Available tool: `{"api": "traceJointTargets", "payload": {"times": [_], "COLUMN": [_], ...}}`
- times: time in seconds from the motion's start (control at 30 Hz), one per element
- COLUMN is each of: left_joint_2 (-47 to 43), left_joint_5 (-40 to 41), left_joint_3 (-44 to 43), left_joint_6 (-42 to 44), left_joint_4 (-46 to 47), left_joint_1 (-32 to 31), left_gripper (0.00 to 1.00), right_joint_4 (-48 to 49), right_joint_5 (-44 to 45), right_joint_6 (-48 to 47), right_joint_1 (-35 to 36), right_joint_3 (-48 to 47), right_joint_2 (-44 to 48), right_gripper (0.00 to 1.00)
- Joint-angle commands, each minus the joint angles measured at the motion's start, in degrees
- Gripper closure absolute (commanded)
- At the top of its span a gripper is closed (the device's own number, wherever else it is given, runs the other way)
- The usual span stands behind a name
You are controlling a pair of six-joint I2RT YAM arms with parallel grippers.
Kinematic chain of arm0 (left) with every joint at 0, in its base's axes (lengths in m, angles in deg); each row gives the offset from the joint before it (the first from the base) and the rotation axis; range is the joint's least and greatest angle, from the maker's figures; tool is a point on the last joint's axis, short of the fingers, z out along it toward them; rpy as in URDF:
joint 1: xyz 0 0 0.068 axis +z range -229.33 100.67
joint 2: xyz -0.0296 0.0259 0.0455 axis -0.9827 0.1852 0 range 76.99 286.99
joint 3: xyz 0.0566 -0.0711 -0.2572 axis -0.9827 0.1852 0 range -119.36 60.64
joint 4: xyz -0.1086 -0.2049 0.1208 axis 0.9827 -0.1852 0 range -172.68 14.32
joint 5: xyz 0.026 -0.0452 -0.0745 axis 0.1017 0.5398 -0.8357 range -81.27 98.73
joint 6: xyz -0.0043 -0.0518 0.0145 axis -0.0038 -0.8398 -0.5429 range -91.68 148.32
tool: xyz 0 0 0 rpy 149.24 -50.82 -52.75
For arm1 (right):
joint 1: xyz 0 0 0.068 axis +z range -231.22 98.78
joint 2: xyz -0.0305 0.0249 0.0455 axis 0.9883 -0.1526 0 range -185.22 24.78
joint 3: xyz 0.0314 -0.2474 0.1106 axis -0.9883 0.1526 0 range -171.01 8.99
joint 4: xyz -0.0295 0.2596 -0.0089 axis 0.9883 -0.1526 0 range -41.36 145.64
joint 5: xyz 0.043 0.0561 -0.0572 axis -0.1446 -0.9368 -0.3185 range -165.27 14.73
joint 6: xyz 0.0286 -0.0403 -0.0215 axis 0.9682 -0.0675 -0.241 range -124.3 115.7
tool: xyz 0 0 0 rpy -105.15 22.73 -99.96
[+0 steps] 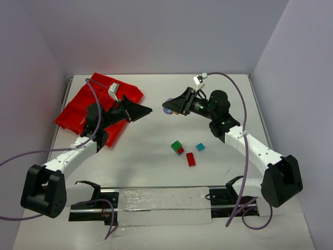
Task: Sort the legos into containers by color
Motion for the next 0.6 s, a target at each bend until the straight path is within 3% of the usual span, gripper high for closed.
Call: {"api": "traceJointTargets", "payload": {"times": [0.0,0.2,0.33,0.57], "left_joint_2": [1.35,5.09,9.73,13.01], "left_joint_5": [-1.97,-5.41,-10.25,-9.83], "left_joint_3": [0.46,1.58,-1.56,-3.54], "left_joint_6": [-9.88,-15.02,-15.73,-18.45], "left_joint_4": [22.9,37.56,40.75,43.55], "left_joint_1": [-1.77,-4.01,-5.97,-7.22], "left_gripper": [0.13,0.15,0.15,0.14], "right_joint_4": [8.24,11.26,14.47,13.76], "right_joint_5": [2.23,0.96,-1.3,-1.85], "right_joint_6": [5.42,7.6,10.03,8.83], "right_joint_1": [0.83,1.04,1.26,2.02], "right_joint_3": [-0.24,-0.06,-0.33,-1.17], "right_joint_2": [-0.17,-0.79,-2.18,-2.81], "right_gripper": [0.99,0.98,0.98,0.98]}}
